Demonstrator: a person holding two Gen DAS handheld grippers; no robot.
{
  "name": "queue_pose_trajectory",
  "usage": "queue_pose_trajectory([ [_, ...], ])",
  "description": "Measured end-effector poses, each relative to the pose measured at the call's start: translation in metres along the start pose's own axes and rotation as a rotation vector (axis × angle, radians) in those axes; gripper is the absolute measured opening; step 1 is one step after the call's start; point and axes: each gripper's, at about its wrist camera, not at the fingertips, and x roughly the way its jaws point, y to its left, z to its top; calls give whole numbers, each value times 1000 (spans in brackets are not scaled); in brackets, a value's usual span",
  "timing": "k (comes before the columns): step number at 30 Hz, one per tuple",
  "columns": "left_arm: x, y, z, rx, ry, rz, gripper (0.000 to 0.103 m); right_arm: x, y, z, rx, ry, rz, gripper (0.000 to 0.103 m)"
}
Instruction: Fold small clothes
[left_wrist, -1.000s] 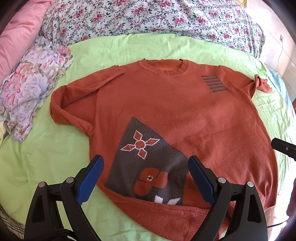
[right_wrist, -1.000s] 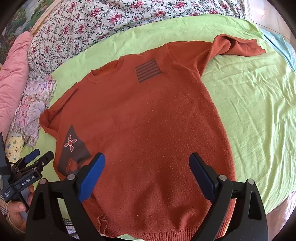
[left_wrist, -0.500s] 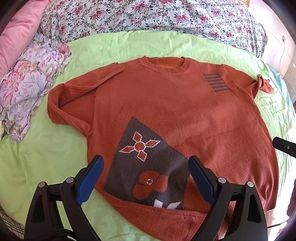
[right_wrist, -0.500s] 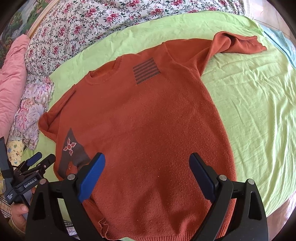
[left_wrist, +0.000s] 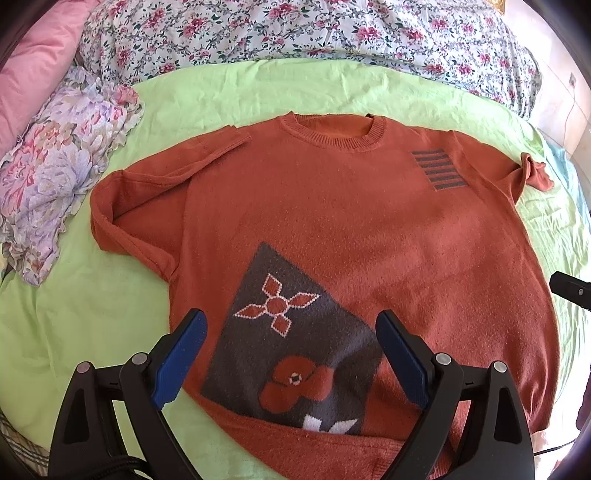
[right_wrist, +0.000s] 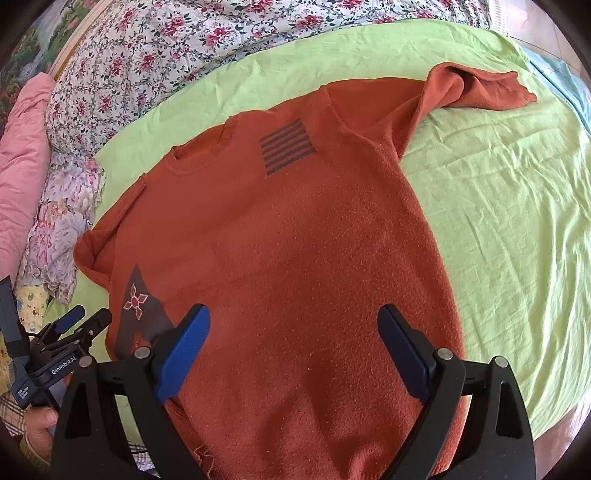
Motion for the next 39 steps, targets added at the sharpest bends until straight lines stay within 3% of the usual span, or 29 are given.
queue_pose_trajectory([
  [12, 22, -11, 8, -1, 33, -13, 93, 8, -20, 14, 34, 16, 5, 92],
  [20, 36, -16, 28, -10, 32, -19, 94, 6, -54, 41, 92, -13, -10, 92],
  [31, 65, -3, 79, -107, 48, -18, 94, -6, -164, 141, 285, -137, -97, 91],
  [39, 96, -2, 100, -147, 80, -23, 94, 0, -264, 225, 471, -217, -160, 83],
])
